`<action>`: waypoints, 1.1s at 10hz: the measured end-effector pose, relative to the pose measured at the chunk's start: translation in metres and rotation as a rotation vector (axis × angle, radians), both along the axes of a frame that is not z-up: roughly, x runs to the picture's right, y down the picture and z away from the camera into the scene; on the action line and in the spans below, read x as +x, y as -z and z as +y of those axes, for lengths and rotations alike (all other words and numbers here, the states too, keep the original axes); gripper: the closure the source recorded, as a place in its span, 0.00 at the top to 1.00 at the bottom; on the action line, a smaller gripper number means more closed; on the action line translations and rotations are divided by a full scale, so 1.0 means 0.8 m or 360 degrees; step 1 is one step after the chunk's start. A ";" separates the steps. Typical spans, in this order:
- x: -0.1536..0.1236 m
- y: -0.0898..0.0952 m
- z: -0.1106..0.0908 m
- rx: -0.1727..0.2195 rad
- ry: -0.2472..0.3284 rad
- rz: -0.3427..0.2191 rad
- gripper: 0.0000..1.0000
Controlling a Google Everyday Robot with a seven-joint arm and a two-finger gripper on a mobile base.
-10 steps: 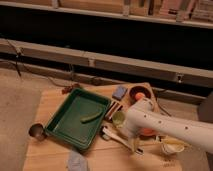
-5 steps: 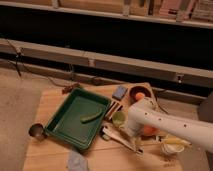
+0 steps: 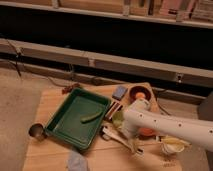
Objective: Place brush in red bowl
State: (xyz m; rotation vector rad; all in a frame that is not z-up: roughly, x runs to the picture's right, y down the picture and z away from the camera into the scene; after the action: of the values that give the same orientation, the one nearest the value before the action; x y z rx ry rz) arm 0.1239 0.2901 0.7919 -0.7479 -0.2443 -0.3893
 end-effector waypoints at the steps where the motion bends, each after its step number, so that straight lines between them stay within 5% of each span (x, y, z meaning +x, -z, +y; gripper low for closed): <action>1: -0.001 -0.001 0.002 0.0025 -0.0005 0.0055 0.80; 5: -0.006 -0.004 0.005 0.0108 0.0003 0.0203 0.46; 9: -0.005 0.001 0.000 0.0116 0.0002 0.0219 0.08; 11: -0.003 0.002 0.003 0.0106 0.0009 0.0219 0.00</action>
State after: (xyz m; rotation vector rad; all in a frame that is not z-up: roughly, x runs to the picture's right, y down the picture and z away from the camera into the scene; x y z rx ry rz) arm 0.1212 0.2926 0.7902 -0.7065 -0.0990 -0.3481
